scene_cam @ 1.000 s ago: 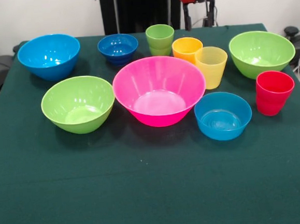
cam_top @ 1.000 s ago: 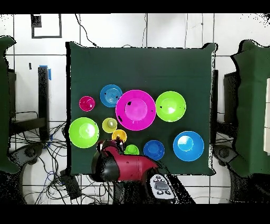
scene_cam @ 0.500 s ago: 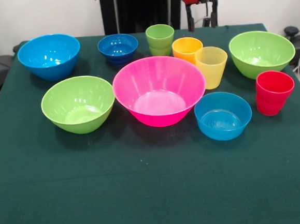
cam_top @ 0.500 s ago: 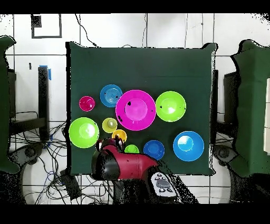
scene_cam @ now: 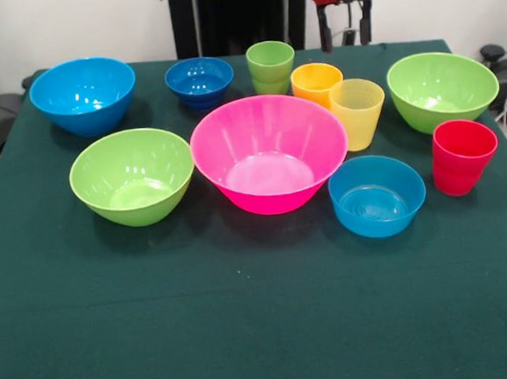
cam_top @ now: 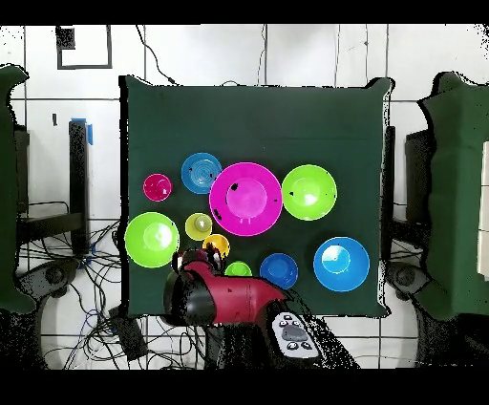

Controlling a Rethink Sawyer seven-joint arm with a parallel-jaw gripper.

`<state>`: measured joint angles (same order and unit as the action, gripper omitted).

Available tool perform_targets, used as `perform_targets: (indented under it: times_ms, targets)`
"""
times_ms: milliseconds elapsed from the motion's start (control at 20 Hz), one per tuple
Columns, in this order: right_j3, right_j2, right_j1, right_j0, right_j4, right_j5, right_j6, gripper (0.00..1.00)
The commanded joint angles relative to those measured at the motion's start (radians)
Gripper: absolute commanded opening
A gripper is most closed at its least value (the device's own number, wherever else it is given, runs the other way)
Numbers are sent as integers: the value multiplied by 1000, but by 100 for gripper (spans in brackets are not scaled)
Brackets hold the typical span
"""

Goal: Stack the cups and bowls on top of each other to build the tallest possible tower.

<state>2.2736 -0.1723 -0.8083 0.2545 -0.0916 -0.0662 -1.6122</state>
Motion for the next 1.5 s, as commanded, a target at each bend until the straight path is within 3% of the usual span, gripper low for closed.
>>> perform_targets:
  times_ms: [50,400,700,1000,1500]
  targets:
    - [-69,-78,-10,-15,44,143,-147,100]
    - [-100,-70,-42,-35,78,215,-150,100]
    - [-87,-81,-14,-31,83,171,-171,100]
    - [-111,-78,-17,-45,92,192,-159,100]
    - [-158,-89,-45,-41,132,304,-140,100]
